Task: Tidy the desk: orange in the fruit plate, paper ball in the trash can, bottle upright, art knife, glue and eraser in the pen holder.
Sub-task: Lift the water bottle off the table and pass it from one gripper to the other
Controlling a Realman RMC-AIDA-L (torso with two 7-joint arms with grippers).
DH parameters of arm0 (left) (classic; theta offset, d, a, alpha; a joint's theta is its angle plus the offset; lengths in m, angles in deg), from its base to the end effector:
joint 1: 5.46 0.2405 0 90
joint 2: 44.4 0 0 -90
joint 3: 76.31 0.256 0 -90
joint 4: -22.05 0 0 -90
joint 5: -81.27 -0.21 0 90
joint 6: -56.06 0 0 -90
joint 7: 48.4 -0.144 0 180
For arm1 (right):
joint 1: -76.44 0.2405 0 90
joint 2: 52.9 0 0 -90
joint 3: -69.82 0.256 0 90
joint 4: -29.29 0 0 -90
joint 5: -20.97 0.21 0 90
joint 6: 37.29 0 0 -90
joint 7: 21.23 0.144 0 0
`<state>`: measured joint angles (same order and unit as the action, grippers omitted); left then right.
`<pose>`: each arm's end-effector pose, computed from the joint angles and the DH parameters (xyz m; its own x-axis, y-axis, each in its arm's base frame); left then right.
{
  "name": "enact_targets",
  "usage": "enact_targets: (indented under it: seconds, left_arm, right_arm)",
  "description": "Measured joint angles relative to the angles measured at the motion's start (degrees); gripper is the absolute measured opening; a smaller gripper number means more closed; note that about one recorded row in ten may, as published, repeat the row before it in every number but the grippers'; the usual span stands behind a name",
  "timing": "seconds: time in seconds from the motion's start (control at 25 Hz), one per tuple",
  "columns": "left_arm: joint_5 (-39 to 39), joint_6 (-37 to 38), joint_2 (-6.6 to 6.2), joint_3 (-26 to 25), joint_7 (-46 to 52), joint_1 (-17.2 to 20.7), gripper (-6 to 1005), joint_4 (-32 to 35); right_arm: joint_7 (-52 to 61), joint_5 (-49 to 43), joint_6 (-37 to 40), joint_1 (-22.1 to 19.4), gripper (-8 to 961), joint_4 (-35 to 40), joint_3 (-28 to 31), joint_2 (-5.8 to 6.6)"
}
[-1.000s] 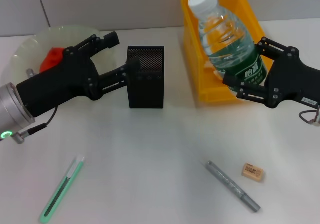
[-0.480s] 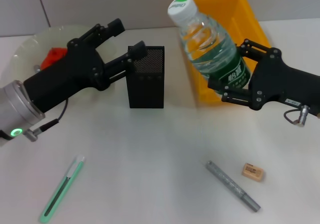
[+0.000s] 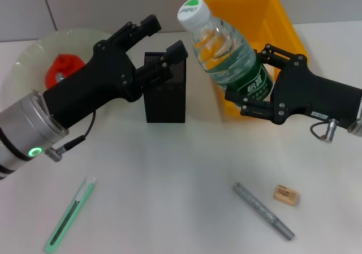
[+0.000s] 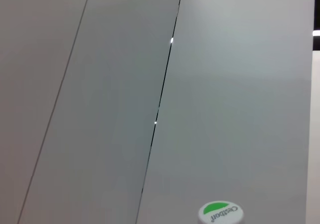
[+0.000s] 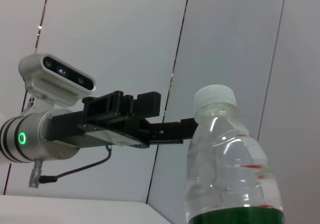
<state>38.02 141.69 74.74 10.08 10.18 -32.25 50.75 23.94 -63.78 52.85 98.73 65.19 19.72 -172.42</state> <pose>-0.1825 0.3203 -0.0290 0.4325 0.0624 0.8995 0.3746 -0.9199 -0.1163 0.2518 0.3134 0.0133 0.7534 0.2236 -0.6184 -0.1697 -0.8424 -0.5114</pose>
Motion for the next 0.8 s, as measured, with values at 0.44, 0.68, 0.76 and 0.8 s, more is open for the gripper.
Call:
enact_targets:
  seconds: [0.44,0.68,0.76,0.8]
  left_arm:
    - [5.6,1.4,0.04,3.7,-0.4,0.5,819,-0.4]
    - [8.8,1.5,0.04,6.6,-1.4,0.6,819,-0.5]
    - [10.0,1.5,0.04,7.7,-1.8,0.6,819,-0.5]
    - [10.6,1.5,0.04,8.2,-2.0,0.6,819,-0.5]
  right_arm:
    - [-5.3,1.0,0.5,3.0,761,-4.7,0.0,-0.10]
    - [-5.5,1.0,0.5,4.0,761,-5.0,0.0,-0.10]
    - [-6.5,1.3,0.5,4.4,761,-5.8,0.0,-0.10]
    - [-7.1,1.5,0.6,4.6,761,-6.3,0.0,-0.10]
